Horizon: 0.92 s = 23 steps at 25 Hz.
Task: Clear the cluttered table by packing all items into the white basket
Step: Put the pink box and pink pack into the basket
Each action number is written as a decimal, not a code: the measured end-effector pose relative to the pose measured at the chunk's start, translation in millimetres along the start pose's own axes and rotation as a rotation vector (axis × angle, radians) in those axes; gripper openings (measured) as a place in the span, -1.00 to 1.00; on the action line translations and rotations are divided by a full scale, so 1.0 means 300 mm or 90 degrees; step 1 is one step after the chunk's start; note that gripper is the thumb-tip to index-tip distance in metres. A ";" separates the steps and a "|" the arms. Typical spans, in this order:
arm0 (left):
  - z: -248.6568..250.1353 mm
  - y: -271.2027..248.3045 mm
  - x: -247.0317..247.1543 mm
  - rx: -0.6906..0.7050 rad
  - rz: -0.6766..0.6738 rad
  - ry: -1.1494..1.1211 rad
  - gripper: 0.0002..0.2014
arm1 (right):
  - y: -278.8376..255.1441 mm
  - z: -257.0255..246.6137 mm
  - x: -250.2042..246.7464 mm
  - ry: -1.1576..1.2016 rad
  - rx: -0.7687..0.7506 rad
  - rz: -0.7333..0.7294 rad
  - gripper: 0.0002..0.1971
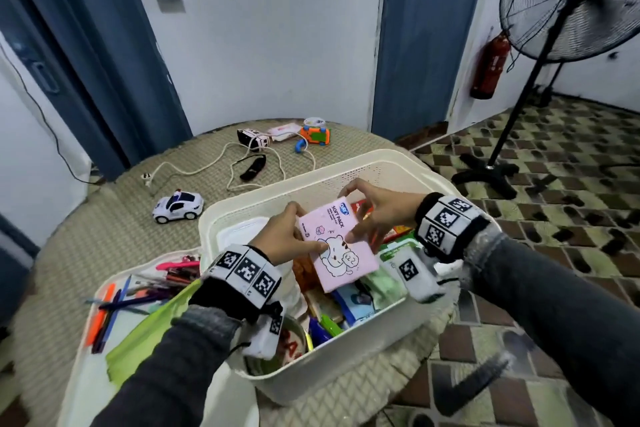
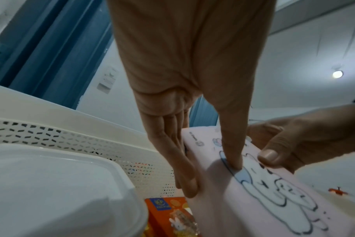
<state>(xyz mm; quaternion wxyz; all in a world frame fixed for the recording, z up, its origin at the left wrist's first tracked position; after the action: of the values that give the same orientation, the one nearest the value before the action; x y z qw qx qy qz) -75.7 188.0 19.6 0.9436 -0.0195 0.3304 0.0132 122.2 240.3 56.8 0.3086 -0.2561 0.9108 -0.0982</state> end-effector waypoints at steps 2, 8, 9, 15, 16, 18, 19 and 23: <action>-0.011 0.029 0.015 0.003 -0.013 0.052 -0.46 | 0.052 0.022 -0.013 -0.004 0.026 -0.039 -0.32; -0.038 0.073 0.055 -0.029 -0.083 0.154 -0.55 | 0.195 0.094 0.034 -0.063 0.077 -0.161 -0.43; -0.040 0.074 0.064 -0.035 -0.110 0.171 -0.60 | 0.219 0.113 0.054 -0.086 0.085 -0.198 -0.43; -0.048 0.089 0.152 -0.043 -0.157 0.286 -0.60 | 0.319 0.173 0.093 -0.183 0.098 -0.327 -0.45; -0.051 0.088 0.161 -0.048 -0.165 0.301 -0.57 | 0.327 0.176 0.090 -0.187 0.099 -0.346 -0.45; -0.060 0.094 0.171 -0.049 -0.171 0.321 -0.55 | 0.335 0.189 0.090 -0.192 0.094 -0.381 -0.43; -0.066 0.095 0.174 -0.056 -0.174 0.329 -0.56 | 0.338 0.197 0.092 -0.203 0.089 -0.402 -0.43; -0.077 0.088 0.192 -0.087 -0.215 0.367 -0.63 | 0.349 0.210 0.096 -0.252 0.051 -0.441 -0.48</action>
<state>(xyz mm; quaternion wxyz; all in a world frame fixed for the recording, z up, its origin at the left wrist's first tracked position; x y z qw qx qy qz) -46.1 214.0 -35.1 0.7968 -0.1401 0.5739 -0.1272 98.7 312.7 -43.2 0.4364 -0.5494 0.6892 -0.1808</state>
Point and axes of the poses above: each hand's wrist, its own y-axis towards the middle knuckle, its own x-axis out of the palm, z = x × y, the point moved 1 cm from there along y, towards the middle knuckle, and after that the axes turned 11 degrees about z, right-handed, at the moved point
